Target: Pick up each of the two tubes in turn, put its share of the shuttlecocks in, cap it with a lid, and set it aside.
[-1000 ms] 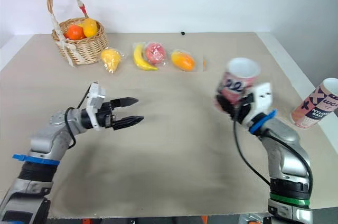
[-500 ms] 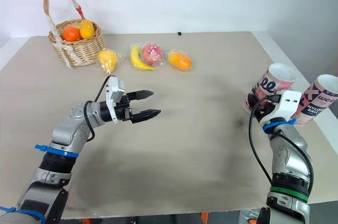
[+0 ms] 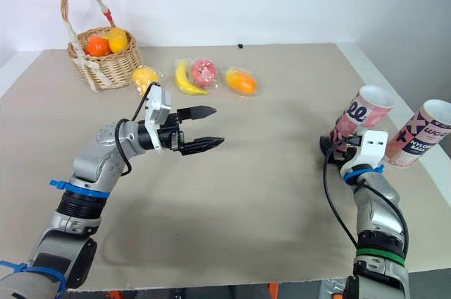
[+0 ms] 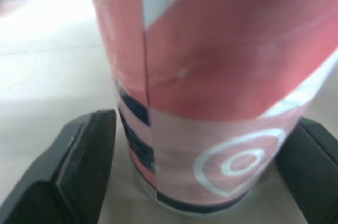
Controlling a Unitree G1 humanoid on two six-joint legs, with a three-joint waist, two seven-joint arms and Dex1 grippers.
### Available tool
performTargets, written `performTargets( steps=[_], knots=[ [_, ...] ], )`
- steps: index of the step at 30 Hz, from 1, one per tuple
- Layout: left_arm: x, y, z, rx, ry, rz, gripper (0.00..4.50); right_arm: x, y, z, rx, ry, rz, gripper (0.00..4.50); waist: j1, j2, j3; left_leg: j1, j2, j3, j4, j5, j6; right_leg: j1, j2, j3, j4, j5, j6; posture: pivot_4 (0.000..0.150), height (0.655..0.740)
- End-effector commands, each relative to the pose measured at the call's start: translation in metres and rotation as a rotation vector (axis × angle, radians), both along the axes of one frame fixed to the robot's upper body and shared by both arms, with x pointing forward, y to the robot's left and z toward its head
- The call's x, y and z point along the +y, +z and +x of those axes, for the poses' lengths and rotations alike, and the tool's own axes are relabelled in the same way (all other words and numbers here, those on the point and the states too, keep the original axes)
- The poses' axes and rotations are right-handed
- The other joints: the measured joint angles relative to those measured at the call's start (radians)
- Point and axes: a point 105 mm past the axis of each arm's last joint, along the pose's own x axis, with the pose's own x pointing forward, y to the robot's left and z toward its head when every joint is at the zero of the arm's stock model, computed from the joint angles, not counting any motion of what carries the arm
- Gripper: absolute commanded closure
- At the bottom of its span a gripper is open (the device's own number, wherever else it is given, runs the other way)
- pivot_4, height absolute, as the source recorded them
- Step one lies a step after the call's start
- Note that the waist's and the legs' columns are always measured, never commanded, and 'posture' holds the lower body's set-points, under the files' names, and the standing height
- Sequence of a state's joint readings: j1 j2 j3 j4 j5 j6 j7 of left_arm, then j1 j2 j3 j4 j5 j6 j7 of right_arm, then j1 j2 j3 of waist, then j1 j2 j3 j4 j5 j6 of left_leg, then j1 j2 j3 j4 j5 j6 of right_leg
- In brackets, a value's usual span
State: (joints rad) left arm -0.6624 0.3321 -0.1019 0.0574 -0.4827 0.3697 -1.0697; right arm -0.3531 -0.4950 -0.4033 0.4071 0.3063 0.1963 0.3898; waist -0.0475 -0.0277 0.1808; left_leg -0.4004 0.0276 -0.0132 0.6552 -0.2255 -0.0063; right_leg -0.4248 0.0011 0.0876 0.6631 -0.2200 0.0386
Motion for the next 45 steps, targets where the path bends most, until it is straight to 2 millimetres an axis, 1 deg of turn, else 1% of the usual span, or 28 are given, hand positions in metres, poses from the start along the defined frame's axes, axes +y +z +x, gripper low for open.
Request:
performTargets(
  steps=[1,4,7,10,14,17,19,21,24,26,27,28,31,34,37,38,41,45],
  knots=[
    [-0.001,0.017,-0.004,-0.057,-0.014,-0.019,0.0,-0.002,-0.002,-0.008,0.015,0.02,0.009,0.06,0.0,0.0,0.0,0.0,0.0,0.0,0.0,0.0,0.0,0.0,0.0,0.0,0.0,0.0,0.0,0.15,0.7298],
    [-0.001,0.017,-0.003,-0.055,-0.013,-0.016,0.0,-0.002,-0.008,-0.017,0.047,0.039,0.006,0.06,0.0,0.0,0.0,0.0,0.0,-0.001,0.0,0.0,0.0,0.0,0.0,-0.001,0.0,0.0,0.0,0.15,0.7298],
    [0.001,0.017,-0.004,-0.052,-0.01,-0.013,0.0,-0.001,-0.008,-0.026,0.058,0.068,0.007,0.06,0.002,0.0,0.0,0.0,0.0,-0.001,0.0,0.0,0.0,0.0,0.0,-0.001,0.0,-0.001,0.0,0.15,0.7298],
    [0.004,0.016,-0.003,-0.049,-0.007,-0.01,0.0,0.011,-0.008,-0.037,0.075,0.154,0.007,0.06,0.002,0.0,0.0,0.0,0.0,-0.001,0.0,0.0,0.0,0.0,0.0,-0.001,0.0,-0.001,0.0,0.15,0.7298],
    [0.01,0.014,-0.002,-0.046,0.005,0.003,0.0,0.024,-0.017,-0.051,0.153,0.247,-0.015,0.06,0.001,0.0,0.0,0.0,0.0,-0.002,0.0,0.0,0.0,0.0,0.0,-0.002,0.0,-0.001,0.0,0.15,0.7298],
    [0.021,0.008,0.001,-0.034,0.035,0.035,0.0,0.026,-0.027,-0.066,0.229,0.299,-0.042,0.06,0.001,0.0,0.0,0.001,0.0,-0.002,0.0,0.0,0.0,0.001,0.0,-0.002,0.0,-0.001,0.0,0.15,0.7298],
    [0.034,-0.001,0.001,-0.001,0.058,0.07,0.0,0.029,-0.033,-0.077,0.285,0.348,-0.039,0.06,0.0,-0.001,-0.001,0.001,0.0,-0.002,0.0,0.0,0.0,0.001,0.001,-0.002,0.0,-0.001,-0.001,0.15,0.7298],
    [0.047,-0.015,-0.005,0.053,0.06,0.123,0.0,0.045,-0.028,-0.086,0.299,0.458,-0.04,0.06,-0.001,-0.001,-0.001,0.001,0.001,-0.002,-0.001,0.0,0.0,0.001,0.001,-0.002,0.0,-0.001,-0.002,0.15,0.7298],
    [0.068,-0.038,-0.014,0.104,0.091,0.2,0.0,0.077,-0.011,-0.092,0.261,0.636,-0.038,0.06,-0.003,-0.002,-0.001,0.002,0.002,-0.003,-0.002,0.0,0.0,0.001,0.002,-0.003,0.0,-0.003,-0.004,0.15,0.7298],
    [0.096,-0.056,-0.015,0.189,0.198,0.184,0.0,0.123,0.013,-0.086,0.169,0.828,-0.022,0.06,-0.012,-0.002,0.0,0.002,0.004,-0.004,-0.002,-0.001,0.0,0.001,0.003,-0.004,0.0,-0.003,-0.004,0.15,0.7298],
    [0.106,-0.061,-0.014,0.227,0.252,0.161,0.0,0.142,0.023,-0.085,0.127,0.906,-0.019,0.06,-0.016,-0.002,0.0,0.003,0.005,-0.003,-0.002,-0.001,0.0,0.001,0.004,-0.003,0.0,-0.003,-0.007,0.15,0.7298],
    [0.113,-0.063,-0.014,0.259,0.29,0.137,0.0,0.153,0.029,-0.083,0.099,0.952,-0.014,0.06,-0.017,-0.001,0.001,0.003,0.006,-0.003,-0.002,0.0,0.0,0.0,0.004,-0.003,0.0,-0.003,-0.01,0.15,0.7298],
    [0.129,-0.066,-0.016,0.288,0.382,0.075,0.0,0.183,0.039,-0.076,0.059,1.077,-0.002,0.06,-0.015,-0.001,0.002,0.002,0.005,-0.005,-0.001,0.0,0.0,0.0,0.004,-0.004,0.001,-0.003,-0.009,0.15,0.7298],
    [0.141,-0.066,-0.017,0.28,0.468,0.025,0.0,0.202,0.044,-0.065,0.038,1.145,-0.004,0.06,-0.005,-0.002,0.002,0.002,0.004,-0.005,-0.001,0.001,-0.001,0.0,0.003,-0.005,0.0,-0.003,-0.009,0.15,0.7298],
    [0.153,-0.066,-0.018,0.233,0.567,-0.031,0.0,0.212,0.043,-0.06,0.033,1.178,0.002,0.06,0.005,-0.002,0.002,-0.001,0.002,-0.005,-0.001,0.0,-0.001,-0.001,0.001,-0.005,0.0,-0.004,-0.007,0.15,0.7298],
    [0.156,-0.068,-0.018,0.227,0.599,-0.031,0.0,0.215,0.041,-0.059,0.036,1.184,0.004,0.06,0.006,-0.002,0.002,-0.002,0.002,-0.006,-0.001,0.0,-0.002,-0.001,-0.001,-0.006,0.0,-0.004,-0.004,0.15,0.7298],
    [0.162,-0.081,-0.02,0.247,0.672,0.017,0.0,0.218,0.037,-0.059,0.034,1.184,0.023,0.06,0.006,-0.002,0.002,-0.004,0.001,-0.006,-0.001,-0.003,-0.006,-0.002,-0.002,-0.007,0.0,-0.006,-0.002,0.15,0.7298],
    [0.157,-0.085,-0.023,0.247,0.652,0.005,0.0,0.218,0.036,-0.058,0.019,1.148,0.054,0.06,0.006,-0.002,0.002,-0.005,0.001,-0.006,-0.001,-0.003,-0.007,-0.002,-0.003,-0.007,0.0,-0.007,-0.001,0.15,0.7298]
  ],
)
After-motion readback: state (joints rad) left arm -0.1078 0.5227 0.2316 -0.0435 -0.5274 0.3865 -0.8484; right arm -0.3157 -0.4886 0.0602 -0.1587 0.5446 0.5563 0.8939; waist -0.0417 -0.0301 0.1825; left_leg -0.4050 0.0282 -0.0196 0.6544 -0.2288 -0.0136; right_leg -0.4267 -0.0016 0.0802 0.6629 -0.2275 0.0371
